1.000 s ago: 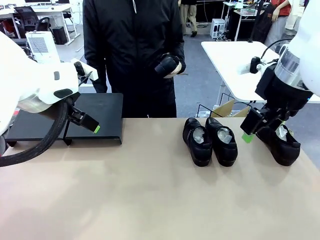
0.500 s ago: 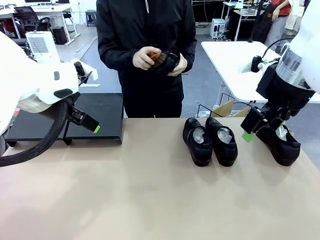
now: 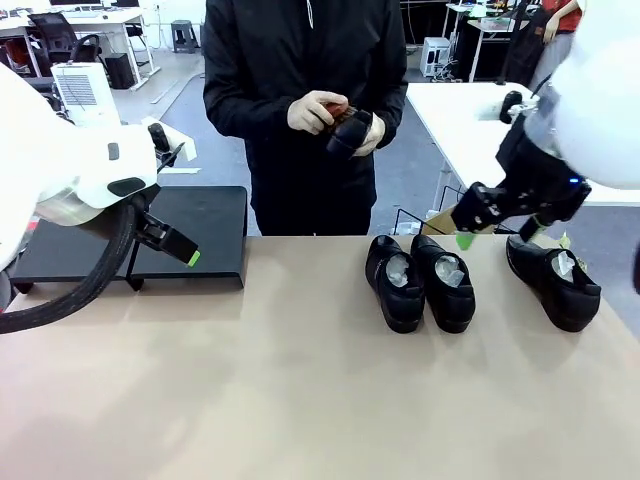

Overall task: Organize the shoes by placing them on the stand.
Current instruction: Pick up one Shoe and place it in the middle of the table.

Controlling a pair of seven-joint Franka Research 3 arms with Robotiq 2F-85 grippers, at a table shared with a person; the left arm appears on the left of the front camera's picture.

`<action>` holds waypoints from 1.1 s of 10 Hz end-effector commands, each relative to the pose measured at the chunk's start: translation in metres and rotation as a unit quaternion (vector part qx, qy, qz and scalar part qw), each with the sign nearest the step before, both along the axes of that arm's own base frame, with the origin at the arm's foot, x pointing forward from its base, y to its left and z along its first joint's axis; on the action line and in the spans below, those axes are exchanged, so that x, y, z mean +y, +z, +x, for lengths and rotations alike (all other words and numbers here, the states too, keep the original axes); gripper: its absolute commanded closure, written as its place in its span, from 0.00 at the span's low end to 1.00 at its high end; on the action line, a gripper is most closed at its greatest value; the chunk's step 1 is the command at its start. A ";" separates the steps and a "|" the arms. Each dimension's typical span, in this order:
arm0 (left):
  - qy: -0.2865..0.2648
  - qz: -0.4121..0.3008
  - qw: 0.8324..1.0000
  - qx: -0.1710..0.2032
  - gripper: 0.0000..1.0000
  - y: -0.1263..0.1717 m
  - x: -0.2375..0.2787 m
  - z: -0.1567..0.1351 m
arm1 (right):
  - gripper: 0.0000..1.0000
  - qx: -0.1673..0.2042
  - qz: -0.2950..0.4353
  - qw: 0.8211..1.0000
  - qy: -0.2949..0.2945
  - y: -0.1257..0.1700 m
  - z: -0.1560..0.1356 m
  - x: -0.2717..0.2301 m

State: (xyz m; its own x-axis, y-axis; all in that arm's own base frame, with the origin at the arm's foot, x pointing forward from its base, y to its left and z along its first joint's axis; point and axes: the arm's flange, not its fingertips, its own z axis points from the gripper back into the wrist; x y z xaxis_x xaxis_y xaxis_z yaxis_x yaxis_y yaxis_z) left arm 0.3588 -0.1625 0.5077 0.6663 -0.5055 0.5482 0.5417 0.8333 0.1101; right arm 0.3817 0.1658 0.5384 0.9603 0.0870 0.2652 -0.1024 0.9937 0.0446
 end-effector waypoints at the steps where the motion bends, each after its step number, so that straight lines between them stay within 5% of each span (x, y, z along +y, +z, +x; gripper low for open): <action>1: 0.000 -0.010 1.000 -0.001 0.00 0.000 0.001 0.002 | 0.00 0.011 -0.005 1.000 -0.014 -0.013 0.041 0.023; 2: 0.000 -0.010 1.000 -0.001 0.00 0.000 0.001 0.002 | 0.00 0.000 0.000 1.000 0.000 0.000 0.000 0.000; 4: 0.000 -0.010 1.000 -0.001 0.00 0.000 0.001 0.002 | 0.00 0.000 0.000 1.000 0.000 0.000 0.000 0.000; 11: 0.000 -0.010 1.000 -0.001 0.00 0.000 0.001 0.002 | 0.00 0.082 0.015 0.996 -0.032 -0.071 0.129 0.018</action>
